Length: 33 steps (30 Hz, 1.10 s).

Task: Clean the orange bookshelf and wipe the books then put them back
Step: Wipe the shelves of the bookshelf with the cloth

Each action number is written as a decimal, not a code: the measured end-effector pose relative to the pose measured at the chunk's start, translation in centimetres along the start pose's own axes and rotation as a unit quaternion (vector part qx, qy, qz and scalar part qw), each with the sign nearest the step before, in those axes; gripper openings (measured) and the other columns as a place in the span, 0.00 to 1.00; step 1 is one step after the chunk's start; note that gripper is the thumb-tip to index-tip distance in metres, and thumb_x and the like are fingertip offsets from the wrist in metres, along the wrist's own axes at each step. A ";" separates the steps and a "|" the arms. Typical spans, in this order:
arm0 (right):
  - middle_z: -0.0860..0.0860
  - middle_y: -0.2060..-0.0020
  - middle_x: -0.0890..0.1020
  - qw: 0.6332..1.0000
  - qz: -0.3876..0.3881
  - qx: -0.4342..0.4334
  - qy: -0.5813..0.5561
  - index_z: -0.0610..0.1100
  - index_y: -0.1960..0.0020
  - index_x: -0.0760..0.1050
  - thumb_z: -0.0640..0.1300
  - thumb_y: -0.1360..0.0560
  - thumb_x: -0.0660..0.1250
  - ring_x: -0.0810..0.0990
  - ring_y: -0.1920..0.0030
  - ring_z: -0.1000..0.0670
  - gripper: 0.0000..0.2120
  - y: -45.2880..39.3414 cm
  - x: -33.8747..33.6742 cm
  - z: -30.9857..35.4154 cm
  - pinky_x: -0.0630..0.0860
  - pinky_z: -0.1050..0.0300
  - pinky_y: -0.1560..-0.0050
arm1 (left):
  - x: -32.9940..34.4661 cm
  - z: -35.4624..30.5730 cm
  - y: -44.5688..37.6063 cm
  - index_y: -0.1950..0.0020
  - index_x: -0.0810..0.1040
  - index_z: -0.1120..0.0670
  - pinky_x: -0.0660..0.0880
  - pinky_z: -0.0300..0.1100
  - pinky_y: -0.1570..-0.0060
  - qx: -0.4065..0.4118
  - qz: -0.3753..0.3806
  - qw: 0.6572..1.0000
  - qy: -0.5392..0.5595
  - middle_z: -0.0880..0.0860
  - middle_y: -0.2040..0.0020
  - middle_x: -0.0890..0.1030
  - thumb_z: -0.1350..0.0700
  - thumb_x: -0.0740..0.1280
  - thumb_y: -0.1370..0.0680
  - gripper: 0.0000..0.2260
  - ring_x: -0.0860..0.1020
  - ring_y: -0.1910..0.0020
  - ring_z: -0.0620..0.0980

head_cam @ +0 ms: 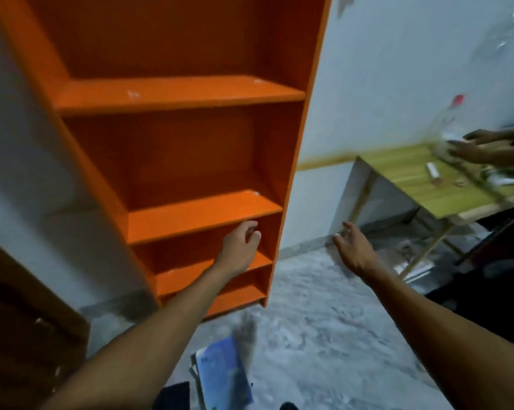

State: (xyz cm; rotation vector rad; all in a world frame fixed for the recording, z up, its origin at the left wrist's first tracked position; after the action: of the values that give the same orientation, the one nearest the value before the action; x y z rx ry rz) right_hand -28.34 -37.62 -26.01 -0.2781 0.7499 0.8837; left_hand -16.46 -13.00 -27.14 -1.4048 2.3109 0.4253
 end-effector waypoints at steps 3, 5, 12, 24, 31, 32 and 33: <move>0.38 0.27 0.69 0.998 -0.046 -0.029 -0.006 0.40 0.24 0.62 0.47 0.18 0.62 0.68 0.28 0.39 0.26 -0.4 -6.4 2.8 0.65 0.46 0.30 | 0.0 -7.9 -1.6 0.31 0.74 0.56 0.70 0.43 0.34 0.076 0.007 0.997 -0.003 0.55 0.33 0.78 0.55 0.62 0.18 0.16 0.75 0.33 0.52; 0.38 0.28 0.70 0.995 -0.083 -0.045 -0.016 0.40 0.25 0.63 0.47 0.19 0.62 0.69 0.29 0.39 0.25 -0.9 -10.4 4.6 0.67 0.46 0.31 | 0.1 -12.7 -2.7 0.31 0.75 0.55 0.71 0.44 0.34 0.118 0.009 0.993 0.006 0.55 0.34 0.79 0.55 0.63 0.18 0.16 0.75 0.33 0.51; 0.40 0.31 0.72 0.978 -0.172 -0.098 -0.069 0.42 0.26 0.66 0.46 0.19 0.63 0.72 0.32 0.42 0.23 -5.4 -20.7 9.3 0.68 0.47 0.33 | 0.6 -26.0 -7.4 0.31 0.75 0.51 0.71 0.47 0.34 0.222 0.002 0.975 0.024 0.51 0.35 0.78 0.51 0.62 0.18 0.16 0.76 0.35 0.48; 0.44 0.32 0.74 0.952 -0.181 -0.210 -0.130 0.48 0.27 0.66 0.53 0.19 0.60 0.75 0.35 0.45 0.22 -28.3 -32.5 18.7 0.73 0.44 0.35 | 1.6 -45.1 -26.5 0.27 0.69 0.50 0.70 0.42 0.35 0.288 -0.130 0.948 0.032 0.51 0.31 0.75 0.52 0.60 0.18 0.18 0.73 0.33 0.49; 0.47 0.34 0.75 0.917 -0.137 -0.299 -0.228 0.49 0.28 0.67 0.60 0.21 0.61 0.75 0.39 0.49 0.25 -41.2 -36.7 30.2 0.72 0.55 0.43 | -2.9 -53.9 -38.7 0.29 0.69 0.50 0.72 0.48 0.36 0.276 -0.262 0.924 0.009 0.53 0.34 0.76 0.59 0.62 0.21 0.20 0.74 0.35 0.54; 0.47 0.34 0.75 0.909 -0.135 -0.311 -0.241 0.49 0.28 0.67 0.61 0.21 0.61 0.75 0.39 0.49 0.26 -42.4 -37.0 32.0 0.71 0.55 0.44 | -3.6 -54.7 -40.1 0.29 0.69 0.51 0.71 0.46 0.38 0.276 -0.272 0.922 0.003 0.53 0.35 0.76 0.60 0.62 0.21 0.20 0.74 0.35 0.54; 0.47 0.34 0.75 0.902 -0.136 -0.324 -0.252 0.49 0.27 0.67 0.61 0.22 0.62 0.74 0.39 0.49 0.28 -43.5 -37.3 33.8 0.71 0.56 0.44 | -4.2 -55.4 -41.3 0.29 0.69 0.51 0.71 0.44 0.40 0.274 -0.278 0.921 -0.004 0.54 0.34 0.76 0.61 0.61 0.21 0.21 0.74 0.35 0.54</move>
State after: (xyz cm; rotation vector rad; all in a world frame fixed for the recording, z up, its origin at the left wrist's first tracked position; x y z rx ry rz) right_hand 6.61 -69.52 20.69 -0.6932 -0.0905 0.8640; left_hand 12.22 -53.43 21.19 -1.6360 1.7021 -0.3592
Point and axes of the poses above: each hand's wrist, its own y-axis away from the middle knuckle, its own x-axis out of the palm, z = x × y, the point moved 6 cm from there along -y, towards the middle knuckle
